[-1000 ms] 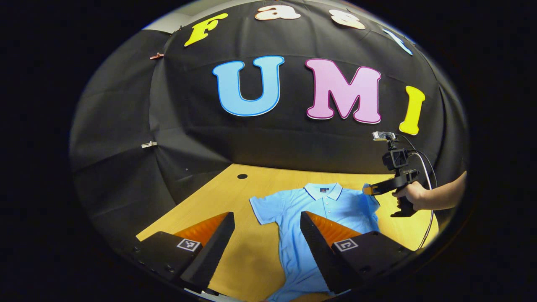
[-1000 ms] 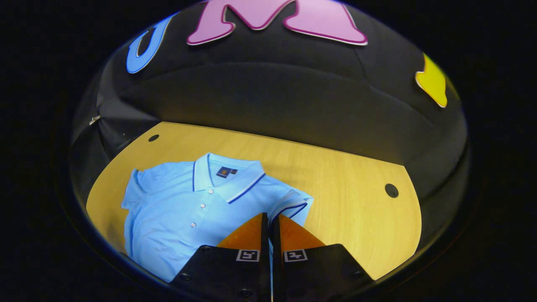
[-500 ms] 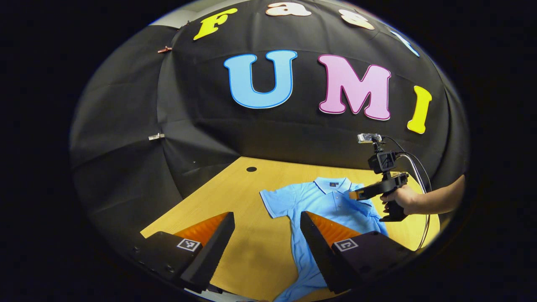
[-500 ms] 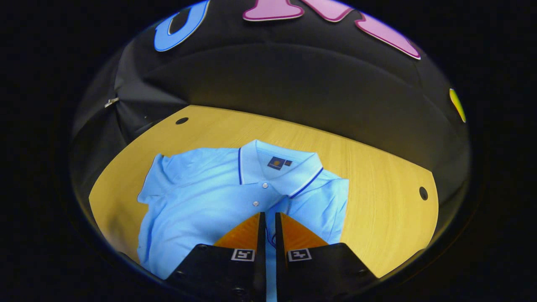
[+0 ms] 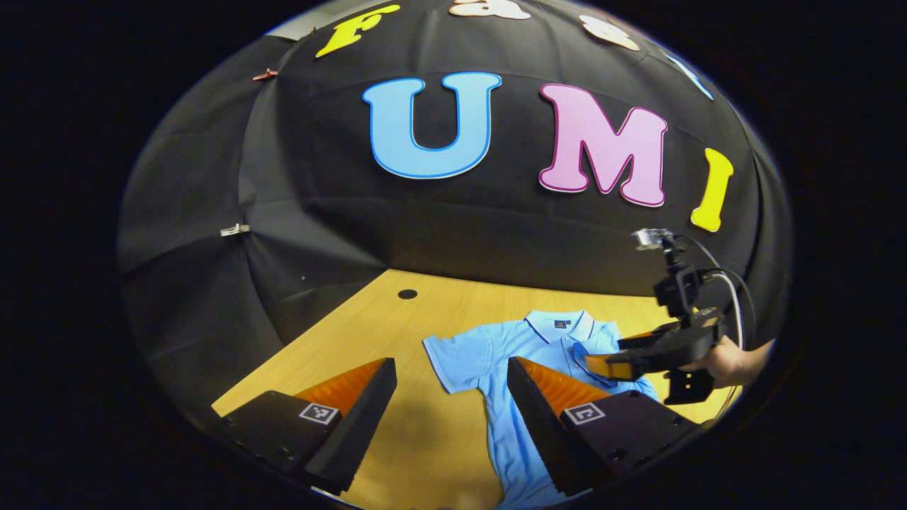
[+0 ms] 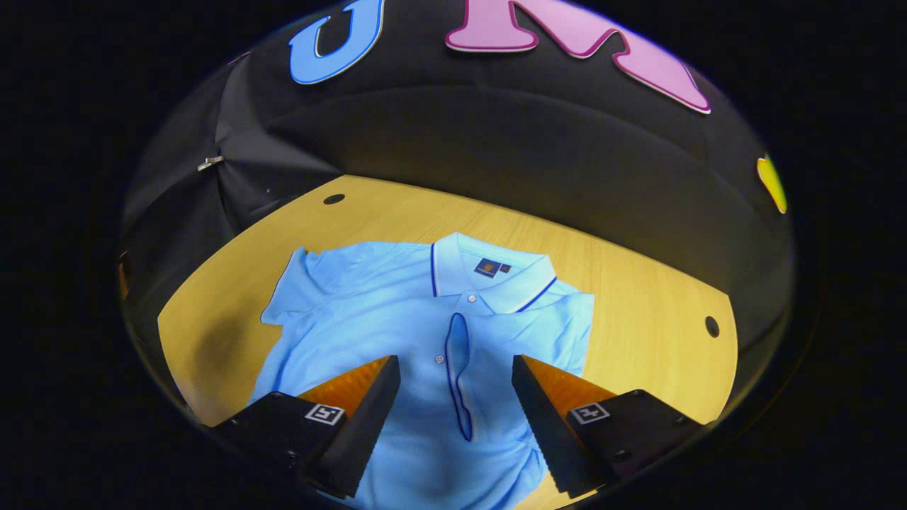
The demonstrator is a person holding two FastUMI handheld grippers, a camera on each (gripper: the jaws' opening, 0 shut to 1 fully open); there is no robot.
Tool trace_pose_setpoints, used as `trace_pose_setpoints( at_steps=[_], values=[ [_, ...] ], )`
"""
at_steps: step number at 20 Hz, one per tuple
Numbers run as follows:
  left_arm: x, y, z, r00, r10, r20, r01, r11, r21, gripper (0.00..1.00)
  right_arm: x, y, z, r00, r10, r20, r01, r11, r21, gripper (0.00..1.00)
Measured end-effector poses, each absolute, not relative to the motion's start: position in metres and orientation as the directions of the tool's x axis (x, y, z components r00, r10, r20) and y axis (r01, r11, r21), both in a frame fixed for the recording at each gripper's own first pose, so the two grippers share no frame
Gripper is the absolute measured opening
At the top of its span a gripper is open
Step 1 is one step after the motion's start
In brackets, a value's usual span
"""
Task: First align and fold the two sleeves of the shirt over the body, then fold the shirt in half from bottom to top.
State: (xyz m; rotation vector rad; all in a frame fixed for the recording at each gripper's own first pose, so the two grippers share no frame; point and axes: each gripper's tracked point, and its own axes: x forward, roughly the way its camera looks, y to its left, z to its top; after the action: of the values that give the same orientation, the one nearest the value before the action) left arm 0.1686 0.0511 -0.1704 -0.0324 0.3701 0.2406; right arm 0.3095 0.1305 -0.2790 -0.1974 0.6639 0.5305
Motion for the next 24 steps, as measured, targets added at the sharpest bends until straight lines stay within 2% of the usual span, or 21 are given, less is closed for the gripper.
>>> trace_pose_setpoints(
  at_steps=[1, 11, 17, 20, 24],
  values=[
    [0.180, 0.056, -0.174, 0.905, 0.217, -0.365, -0.227, 0.974, 0.017, 1.00, 0.307, 0.124, -0.274, 0.671, 0.401, -0.624, -0.519, 0.854, -0.010, 1.00],
    [0.304, 0.098, -0.245, 0.874, 0.151, -0.462, -0.171, 0.985, -0.002, 1.00, 0.283, 0.009, -0.212, 0.796, 0.281, -0.536, -0.328, 0.945, 0.009, 0.98],
    [0.353, 0.120, -0.297, 0.834, 0.141, -0.533, -0.153, 0.988, 0.023, 0.99, 0.265, -0.044, -0.226, 0.821, 0.180, -0.541, -0.228, 0.973, -0.022, 0.98],
    [0.364, 0.125, -0.323, 0.805, 0.128, -0.579, -0.123, 0.991, 0.049, 0.99, 0.252, -0.052, -0.239, 0.812, 0.168, -0.559, -0.221, 0.975, -0.029, 0.97],
    [0.367, 0.139, -0.353, 0.760, 0.152, -0.632, -0.153, 0.987, 0.052, 0.99, 0.238, -0.062, -0.255, 0.796, 0.153, -0.585, -0.187, 0.982, 0.001, 0.98]
  ],
)
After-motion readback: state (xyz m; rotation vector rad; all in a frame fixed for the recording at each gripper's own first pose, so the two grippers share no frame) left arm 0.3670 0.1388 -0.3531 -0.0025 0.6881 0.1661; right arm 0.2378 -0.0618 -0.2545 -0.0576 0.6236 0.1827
